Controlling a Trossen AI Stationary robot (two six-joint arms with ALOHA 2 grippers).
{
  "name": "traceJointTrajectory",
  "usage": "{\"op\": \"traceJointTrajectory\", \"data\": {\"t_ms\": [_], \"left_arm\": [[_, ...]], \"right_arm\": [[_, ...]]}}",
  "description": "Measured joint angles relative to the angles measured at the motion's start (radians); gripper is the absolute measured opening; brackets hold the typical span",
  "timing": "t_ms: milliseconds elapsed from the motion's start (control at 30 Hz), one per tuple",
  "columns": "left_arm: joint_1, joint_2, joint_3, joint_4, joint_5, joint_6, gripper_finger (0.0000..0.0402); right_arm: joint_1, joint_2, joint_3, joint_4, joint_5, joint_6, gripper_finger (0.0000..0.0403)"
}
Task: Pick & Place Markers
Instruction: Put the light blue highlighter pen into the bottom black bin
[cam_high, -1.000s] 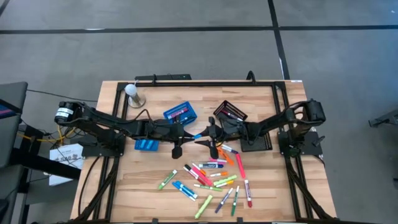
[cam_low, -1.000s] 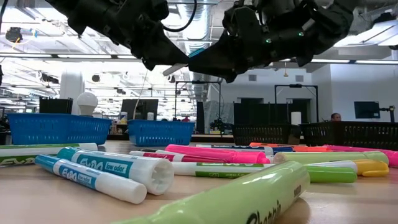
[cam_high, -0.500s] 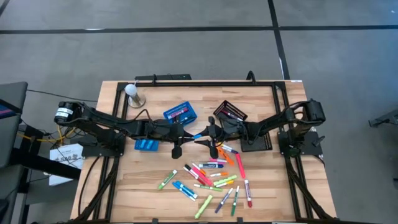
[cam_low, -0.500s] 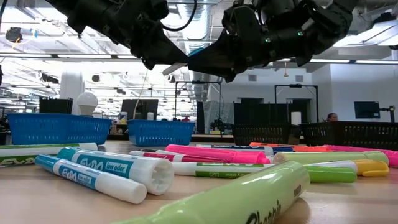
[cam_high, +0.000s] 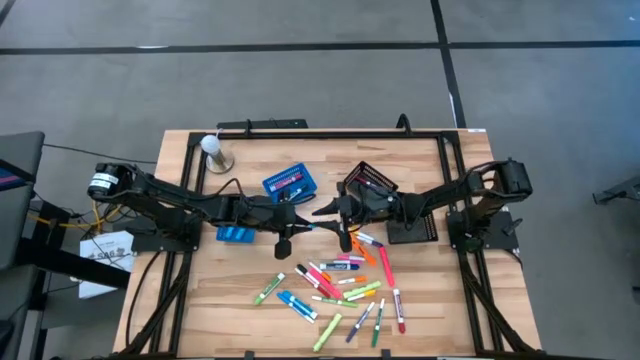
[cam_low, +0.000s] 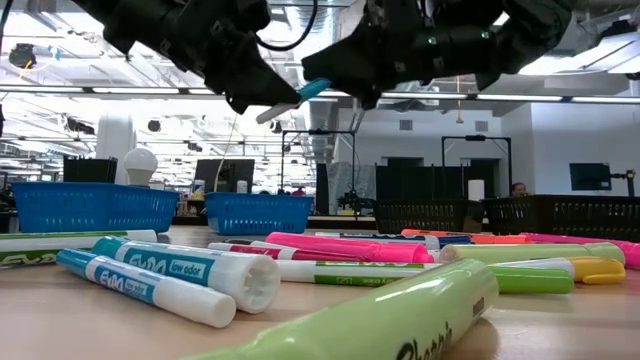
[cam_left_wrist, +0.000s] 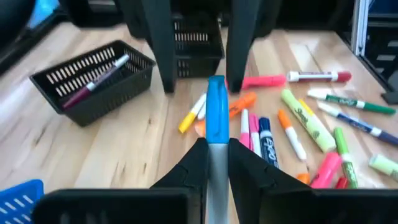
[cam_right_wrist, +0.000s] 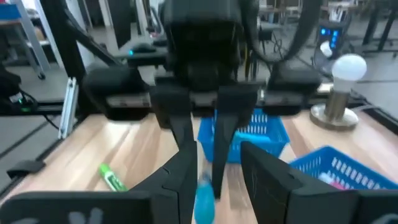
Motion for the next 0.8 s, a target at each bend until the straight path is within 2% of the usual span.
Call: {"op": "traceJointTrajectory", "data": {"t_ms": [200, 533, 633, 800], "left_arm": [[0.0, 0.0, 0.0, 0.003, -0.039, 0.003, 0.0042], [0.0, -0.001, 0.0, 0.021, -0.048, 0.003, 0.0043], [0.0, -0.001, 0.0, 0.03, -0.047, 0.003, 0.0044], [0.0, -0.001, 0.0, 0.033, -0.044, 0.003, 0.0044]], "right_arm": [[0.007, -0.001, -0.001, -0.052, -0.002, 0.0, 0.0113], [0.007, 0.0, -0.003, -0.072, -0.003, -0.001, 0.0111], [0.006, 0.0, -0.003, -0.073, -0.002, -0.001, 0.0098], [0.005, 0.0, -0.004, -0.073, -0.002, -0.002, 0.0053]]}}
